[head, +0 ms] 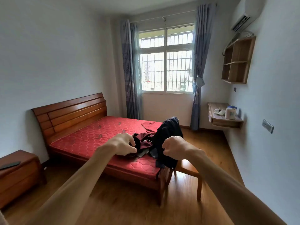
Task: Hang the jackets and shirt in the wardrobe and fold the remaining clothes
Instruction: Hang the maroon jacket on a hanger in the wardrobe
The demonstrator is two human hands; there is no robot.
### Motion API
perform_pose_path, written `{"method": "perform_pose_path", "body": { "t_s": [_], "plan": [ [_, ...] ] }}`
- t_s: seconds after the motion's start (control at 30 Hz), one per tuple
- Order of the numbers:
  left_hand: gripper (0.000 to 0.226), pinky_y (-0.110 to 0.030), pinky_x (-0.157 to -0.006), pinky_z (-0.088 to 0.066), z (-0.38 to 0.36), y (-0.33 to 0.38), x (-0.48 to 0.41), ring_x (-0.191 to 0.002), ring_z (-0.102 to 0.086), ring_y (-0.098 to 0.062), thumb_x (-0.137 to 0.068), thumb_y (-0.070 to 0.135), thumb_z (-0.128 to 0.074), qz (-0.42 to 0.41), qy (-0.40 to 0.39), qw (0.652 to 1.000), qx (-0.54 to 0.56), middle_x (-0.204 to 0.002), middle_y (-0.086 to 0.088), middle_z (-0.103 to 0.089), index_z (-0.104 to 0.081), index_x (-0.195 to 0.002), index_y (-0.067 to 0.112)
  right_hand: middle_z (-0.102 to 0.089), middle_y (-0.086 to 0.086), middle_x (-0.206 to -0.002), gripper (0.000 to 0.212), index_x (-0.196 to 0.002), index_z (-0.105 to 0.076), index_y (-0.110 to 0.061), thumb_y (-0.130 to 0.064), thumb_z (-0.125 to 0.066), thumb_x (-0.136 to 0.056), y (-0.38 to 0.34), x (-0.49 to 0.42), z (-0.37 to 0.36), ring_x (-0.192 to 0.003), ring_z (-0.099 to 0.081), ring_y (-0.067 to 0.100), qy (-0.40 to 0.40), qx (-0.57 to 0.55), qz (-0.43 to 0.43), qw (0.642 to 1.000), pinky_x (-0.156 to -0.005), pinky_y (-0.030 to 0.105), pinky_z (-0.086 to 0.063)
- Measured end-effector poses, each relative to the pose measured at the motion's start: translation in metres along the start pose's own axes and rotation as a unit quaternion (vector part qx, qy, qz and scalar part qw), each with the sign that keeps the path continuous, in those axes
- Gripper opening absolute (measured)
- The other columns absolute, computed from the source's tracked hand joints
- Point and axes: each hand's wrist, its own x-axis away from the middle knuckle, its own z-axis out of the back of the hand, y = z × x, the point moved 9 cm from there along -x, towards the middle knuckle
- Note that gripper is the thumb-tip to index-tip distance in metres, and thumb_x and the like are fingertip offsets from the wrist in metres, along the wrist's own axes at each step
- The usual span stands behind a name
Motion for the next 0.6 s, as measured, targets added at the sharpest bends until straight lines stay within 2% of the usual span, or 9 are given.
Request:
{"method": "perform_pose_path", "body": {
  "t_s": [0.07,0.2,0.33,0.43,0.6],
  "plan": [
    [0.037,-0.022,-0.076,-0.05,0.007,-0.012,-0.016,-0.091,-0.067,-0.013,-0.09,0.035,-0.07,0.002,-0.001,1.0,0.008,-0.117,-0.002,-0.066,-0.066,-0.124,0.021,-0.07,0.008,-0.108,0.023,-0.104,-0.074,-0.008,-0.012,-0.062,-0.085,-0.002,-0.024,-0.002,-0.095,-0.068,0.025,0.004,0.003,-0.007,1.0,-0.084,0.038,-0.059],
    [0.038,-0.017,-0.066,-0.047,0.02,-0.044,-0.052,-0.088,-0.066,-0.012,-0.09,0.034,-0.07,0.0,-0.003,1.0,0.013,-0.123,-0.004,-0.064,-0.066,-0.125,0.02,-0.07,0.004,-0.108,0.025,-0.107,-0.074,-0.012,-0.015,-0.062,-0.084,-0.014,-0.075,-0.009,-0.093,-0.068,0.023,0.009,0.004,-0.006,1.0,-0.084,0.035,-0.059],
    [0.037,-0.022,-0.082,-0.049,0.03,-0.078,-0.085,-0.091,-0.063,-0.013,-0.09,0.035,-0.07,0.007,0.001,1.0,0.009,-0.12,-0.001,-0.065,-0.067,-0.123,0.02,-0.07,0.003,-0.106,0.025,-0.106,-0.074,-0.013,-0.013,-0.061,-0.085,-0.026,-0.121,-0.02,-0.093,-0.068,0.023,0.017,-0.001,0.008,1.0,-0.085,0.035,-0.058],
    [0.033,-0.023,-0.082,-0.052,0.028,-0.096,-0.108,-0.087,-0.067,-0.012,-0.089,0.035,-0.07,0.007,-0.018,1.0,0.016,-0.107,0.003,-0.066,-0.068,-0.119,0.021,-0.072,0.007,-0.101,0.022,-0.1,-0.074,-0.009,-0.011,-0.059,-0.083,-0.032,-0.152,-0.032,-0.09,-0.069,0.025,0.007,0.005,0.02,1.0,-0.083,0.038,-0.059],
    [0.03,-0.025,-0.084,-0.055,0.025,-0.126,-0.152,-0.084,-0.069,-0.009,-0.086,0.038,-0.071,0.019,-0.021,0.999,0.019,-0.106,0.003,-0.07,-0.069,-0.114,0.027,-0.073,0.008,-0.096,0.023,-0.096,-0.075,-0.008,-0.011,-0.058,-0.081,-0.034,-0.206,-0.054,-0.087,-0.068,0.024,-0.005,0.0,0.037,0.999,-0.082,0.038,-0.058]
  ]
}}
